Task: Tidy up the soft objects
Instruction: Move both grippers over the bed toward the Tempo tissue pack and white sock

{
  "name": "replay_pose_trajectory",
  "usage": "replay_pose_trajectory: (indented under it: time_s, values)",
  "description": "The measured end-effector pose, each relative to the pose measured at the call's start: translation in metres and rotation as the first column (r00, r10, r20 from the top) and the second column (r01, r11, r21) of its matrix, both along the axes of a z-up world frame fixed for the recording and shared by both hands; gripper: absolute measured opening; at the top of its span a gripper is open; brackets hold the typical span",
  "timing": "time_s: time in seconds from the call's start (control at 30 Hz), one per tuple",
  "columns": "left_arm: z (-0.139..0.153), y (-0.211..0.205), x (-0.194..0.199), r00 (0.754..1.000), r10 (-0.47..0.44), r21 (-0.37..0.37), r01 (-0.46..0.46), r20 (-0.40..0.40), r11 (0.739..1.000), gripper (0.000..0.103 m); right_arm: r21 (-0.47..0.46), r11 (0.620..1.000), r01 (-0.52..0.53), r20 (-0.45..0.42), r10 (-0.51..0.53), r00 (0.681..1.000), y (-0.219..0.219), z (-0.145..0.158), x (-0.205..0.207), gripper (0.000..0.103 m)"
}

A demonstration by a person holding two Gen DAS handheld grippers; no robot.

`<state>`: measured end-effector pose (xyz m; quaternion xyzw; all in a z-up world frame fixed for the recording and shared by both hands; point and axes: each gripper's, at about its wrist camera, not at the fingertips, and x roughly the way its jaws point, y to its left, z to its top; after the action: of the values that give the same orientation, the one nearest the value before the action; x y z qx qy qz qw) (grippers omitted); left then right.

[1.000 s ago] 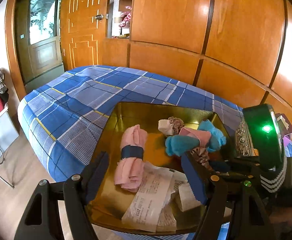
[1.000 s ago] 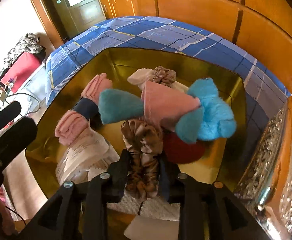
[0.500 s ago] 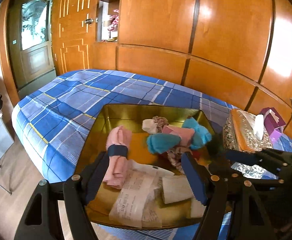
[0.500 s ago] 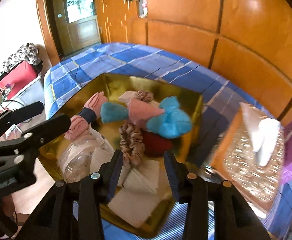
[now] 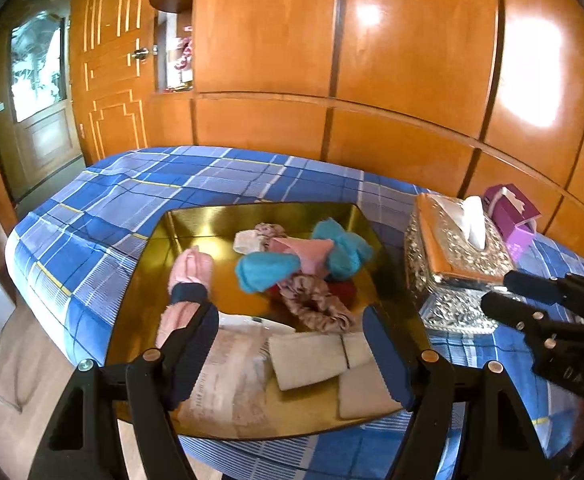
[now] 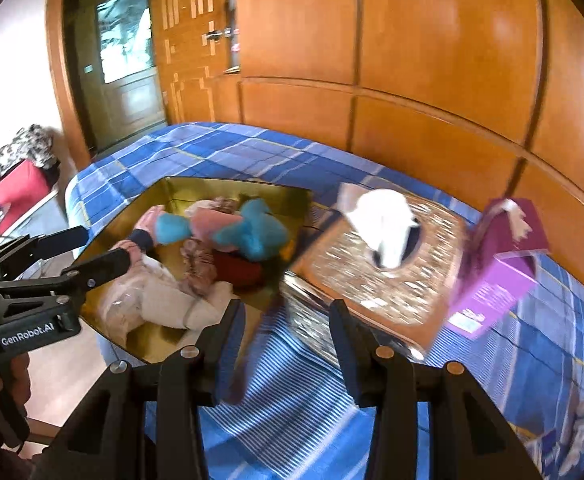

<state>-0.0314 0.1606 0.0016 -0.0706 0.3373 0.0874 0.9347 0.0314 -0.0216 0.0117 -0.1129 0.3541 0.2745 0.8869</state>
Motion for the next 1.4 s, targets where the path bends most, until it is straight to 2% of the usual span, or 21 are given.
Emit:
replay_pose_trajectory:
  time_s: [0.23, 0.33, 0.5, 0.77, 0.93, 1.1, 1.27, 1.37, 1.4]
  values:
    - [0.0, -0.016, -0.002, 0.999, -0.045, 0.012, 0.045, 0.0, 0.999, 0.075, 0.028, 0.986, 0.162, -0.021, -0.161, 0.987, -0.061, -0.003, 0.01, 0.044]
    - [-0.001, -0.02, -0.002, 0.998, -0.059, 0.013, 0.059, -0.004, 0.998, 0.075, 0.039, 0.968, 0.247, -0.019, -0.247, 0.969, -0.092, -0.001, 0.014, 0.044]
    - [0.001, -0.032, -0.002, 0.995, -0.098, 0.038, 0.098, 0.003, 0.994, 0.075, 0.068, 0.916, 0.396, -0.028, -0.395, 0.918, -0.149, 0.004, 0.019, 0.044]
    - [0.008, -0.055, -0.002, 0.983, -0.182, 0.062, 0.181, 0.011, 0.982, 0.075, 0.102, 0.782, 0.614, -0.062, -0.611, 0.789, -0.24, 0.005, 0.017, 0.044]
    - [0.014, -0.079, 0.0, 0.965, -0.262, 0.08, 0.26, 0.014, 0.962, 0.075, 0.118, 0.706, 0.698, -0.085, -0.694, 0.715, -0.284, 0.003, 0.009, 0.045]
    - [0.018, -0.105, 0.004, 0.943, -0.333, 0.099, 0.33, 0.01, 0.939, 0.075, 0.143, 0.642, 0.753, -0.098, -0.748, 0.657, -0.315, 0.002, -0.003, 0.045]
    - [0.016, -0.128, 0.006, 0.915, -0.403, 0.1, 0.401, -0.005, 0.91, 0.075, 0.218, 0.54, 0.813, -0.151, -0.805, 0.574, -0.347, -0.004, -0.015, 0.045]
    - [0.013, -0.139, 0.004, 0.896, -0.444, 0.086, 0.443, -0.015, 0.892, 0.075, 0.27, 0.458, 0.847, -0.179, -0.84, 0.511, -0.366, -0.004, -0.026, 0.045]
    - [0.011, -0.143, 0.004, 0.889, -0.458, 0.082, 0.458, -0.022, 0.885, 0.075, 0.288, 0.433, 0.854, -0.198, -0.846, 0.495, -0.372, -0.005, -0.029, 0.048]
